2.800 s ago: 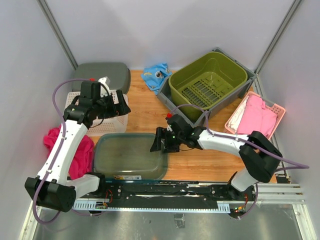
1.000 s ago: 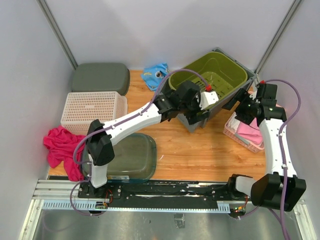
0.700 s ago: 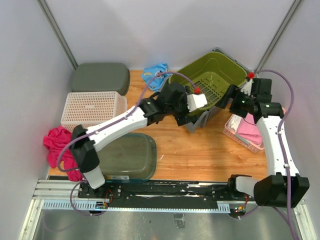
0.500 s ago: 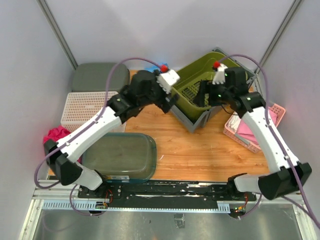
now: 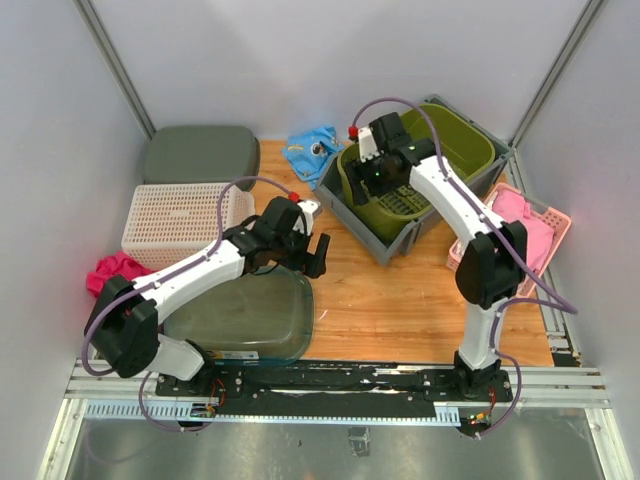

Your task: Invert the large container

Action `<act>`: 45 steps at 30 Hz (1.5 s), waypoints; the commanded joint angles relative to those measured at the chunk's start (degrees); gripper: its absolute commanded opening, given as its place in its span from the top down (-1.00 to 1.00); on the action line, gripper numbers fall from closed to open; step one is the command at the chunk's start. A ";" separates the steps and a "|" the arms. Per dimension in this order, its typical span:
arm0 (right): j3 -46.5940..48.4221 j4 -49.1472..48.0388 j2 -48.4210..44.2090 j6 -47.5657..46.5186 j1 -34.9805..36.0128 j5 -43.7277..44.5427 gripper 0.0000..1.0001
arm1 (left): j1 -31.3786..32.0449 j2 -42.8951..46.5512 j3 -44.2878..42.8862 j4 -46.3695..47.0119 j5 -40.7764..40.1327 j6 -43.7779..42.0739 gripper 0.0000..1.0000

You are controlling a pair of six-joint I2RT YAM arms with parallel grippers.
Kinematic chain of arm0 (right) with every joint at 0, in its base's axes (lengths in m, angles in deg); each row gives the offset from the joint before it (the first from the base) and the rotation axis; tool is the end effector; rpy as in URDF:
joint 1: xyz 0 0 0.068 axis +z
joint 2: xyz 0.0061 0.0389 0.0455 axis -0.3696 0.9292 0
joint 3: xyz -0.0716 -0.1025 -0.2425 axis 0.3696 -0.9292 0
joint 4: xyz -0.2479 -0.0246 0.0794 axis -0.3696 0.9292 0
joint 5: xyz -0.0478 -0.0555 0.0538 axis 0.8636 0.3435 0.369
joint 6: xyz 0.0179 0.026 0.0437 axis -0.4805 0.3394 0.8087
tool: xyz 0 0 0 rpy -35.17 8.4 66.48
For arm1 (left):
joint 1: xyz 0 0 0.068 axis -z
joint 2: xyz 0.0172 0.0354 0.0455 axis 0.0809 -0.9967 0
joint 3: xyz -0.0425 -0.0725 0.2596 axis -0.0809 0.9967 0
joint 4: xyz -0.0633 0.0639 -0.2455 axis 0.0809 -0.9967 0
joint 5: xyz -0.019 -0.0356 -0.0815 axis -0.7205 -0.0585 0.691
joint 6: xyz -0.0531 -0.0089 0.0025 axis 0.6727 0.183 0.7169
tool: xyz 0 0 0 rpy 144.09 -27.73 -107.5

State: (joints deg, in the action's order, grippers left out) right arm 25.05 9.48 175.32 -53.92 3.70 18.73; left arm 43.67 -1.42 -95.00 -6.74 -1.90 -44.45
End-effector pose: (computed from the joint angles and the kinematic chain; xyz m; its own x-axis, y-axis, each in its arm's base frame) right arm 0.3805 0.1880 0.3324 -0.6659 -0.3292 -0.6695 -0.5424 0.8298 0.1314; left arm 0.2322 -0.1927 0.2519 -0.6888 0.3070 -0.6568 0.5530 0.8083 -0.2021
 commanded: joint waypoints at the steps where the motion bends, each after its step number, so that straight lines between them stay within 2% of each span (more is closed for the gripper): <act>1: 3.27 3.03 4.07 -3.27 0.89 2.10 -0.43 | -0.71 4.87 3.19 4.32 2.33 5.67 -0.98; 2: 3.76 3.44 5.31 -3.61 0.91 2.55 -0.40 | -0.97 4.95 4.01 5.02 2.75 6.12 -0.98; 3: 4.73 4.14 6.90 -3.90 0.83 3.51 -0.25 | -1.23 4.90 4.39 5.27 2.88 6.50 -0.98; 4: 5.53 5.22 7.86 -4.38 0.81 4.75 -0.02 | -1.50 4.69 4.44 5.36 2.62 6.72 -0.98; 6: 7.00 7.50 8.99 -4.98 0.53 8.03 0.55 | -2.02 4.03 4.25 5.89 2.92 7.10 -0.98; 8: 7.12 8.15 8.19 -5.58 -0.18 10.27 0.95 | -2.34 3.00 3.68 7.05 4.18 7.50 -0.98; 9: 6.88 8.16 7.40 -5.93 -0.69 10.71 0.98 | -2.45 2.30 3.40 8.04 5.07 7.64 -0.98; 19: 2.42 3.39 -3.73 -7.51 -8.57 5.28 0.99 | -2.46 -8.71 -4.65 14.15 11.18 8.86 -0.98; 25: 9.99 3.86 -9.36 -4.20 -8.54 -4.67 0.99 | -3.29 -12.09 -12.13 11.02 12.21 8.43 -0.98; 30: 18.70 5.31 -14.37 1.42 -8.45 -7.49 0.99 | -6.23 -6.47 -14.56 5.81 11.10 9.16 -0.98; 36: 23.06 4.51 -19.22 6.55 -8.51 -14.00 0.99 | -9.89 4.22 -15.47 0.38 6.33 9.18 -0.98; 41: 21.94 -0.25 -22.12 10.83 -7.94 -26.81 0.99 | -14.25 10.26 -16.00 -3.52 4.06 7.33 -0.98; 45: 15.50 -10.32 -25.45 15.29 -5.72 -37.48 0.99 | -19.18 12.79 -16.86 -8.17 1.93 6.02 -0.98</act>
State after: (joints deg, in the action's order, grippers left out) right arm 45.16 13.63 152.24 -43.05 -4.17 -4.57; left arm 28.43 9.88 -110.39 -8.80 3.08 -36.49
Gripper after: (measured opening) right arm 0.099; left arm 0.991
